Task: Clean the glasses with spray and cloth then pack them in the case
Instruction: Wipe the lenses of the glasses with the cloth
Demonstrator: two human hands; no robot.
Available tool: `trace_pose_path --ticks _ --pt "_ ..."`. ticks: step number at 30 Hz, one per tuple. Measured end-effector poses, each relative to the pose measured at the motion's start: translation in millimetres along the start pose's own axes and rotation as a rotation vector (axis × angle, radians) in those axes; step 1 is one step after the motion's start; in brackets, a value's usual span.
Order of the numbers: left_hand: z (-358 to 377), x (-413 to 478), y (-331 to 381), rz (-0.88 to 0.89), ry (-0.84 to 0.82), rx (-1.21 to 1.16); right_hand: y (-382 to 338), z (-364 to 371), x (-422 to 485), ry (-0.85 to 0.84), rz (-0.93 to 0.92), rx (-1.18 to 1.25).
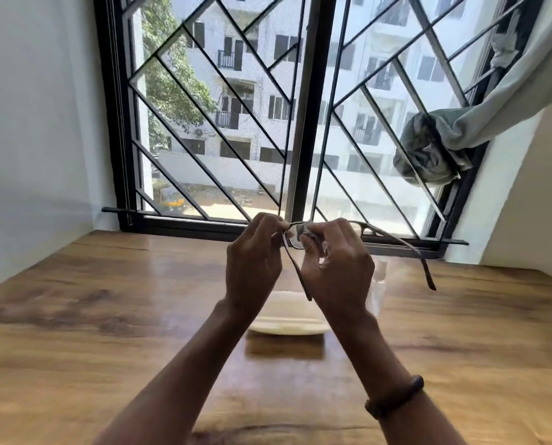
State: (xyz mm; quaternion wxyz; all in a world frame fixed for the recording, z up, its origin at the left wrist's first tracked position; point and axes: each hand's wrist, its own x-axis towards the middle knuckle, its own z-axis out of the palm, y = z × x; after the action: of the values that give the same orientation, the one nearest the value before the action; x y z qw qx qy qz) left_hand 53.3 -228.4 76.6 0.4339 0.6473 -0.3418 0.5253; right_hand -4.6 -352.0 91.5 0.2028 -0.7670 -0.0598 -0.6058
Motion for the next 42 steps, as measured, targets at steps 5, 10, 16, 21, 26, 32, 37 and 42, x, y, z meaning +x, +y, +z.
trace_pose_path --ticks 5,10,16,21,26,32,37,42 --pt "-0.4 1.6 3.6 -0.015 -0.001 -0.046 1.0 0.7 0.8 -0.030 -0.006 0.098" --pt "-1.3 1.8 2.2 -0.012 0.002 -0.086 2.9 -2.9 1.2 -0.096 0.028 0.229" --pt "0.8 -1.6 1.2 -0.032 -0.005 -0.088 8.1 -11.8 0.4 -0.184 0.004 0.184" --pt "2.5 -2.9 0.2 -0.015 -0.013 -0.059 7.9 -17.1 -2.4 -0.135 0.009 -0.018" --pt "9.5 -10.0 1.7 -0.002 -0.049 -0.085 8.6 -17.3 -4.6 -0.055 0.057 -0.098" --pt "9.4 -8.8 5.0 -0.003 -0.019 -0.045 7.7 -10.4 -6.2 -0.026 0.052 -0.025" --pt "6.8 -6.5 5.9 -0.012 -0.004 -0.044 6.2 -6.9 -9.2 -0.075 0.007 0.059" --pt "5.6 -5.9 6.4 0.002 0.004 -0.027 6.7 -6.8 -8.2 -0.052 0.018 0.040"
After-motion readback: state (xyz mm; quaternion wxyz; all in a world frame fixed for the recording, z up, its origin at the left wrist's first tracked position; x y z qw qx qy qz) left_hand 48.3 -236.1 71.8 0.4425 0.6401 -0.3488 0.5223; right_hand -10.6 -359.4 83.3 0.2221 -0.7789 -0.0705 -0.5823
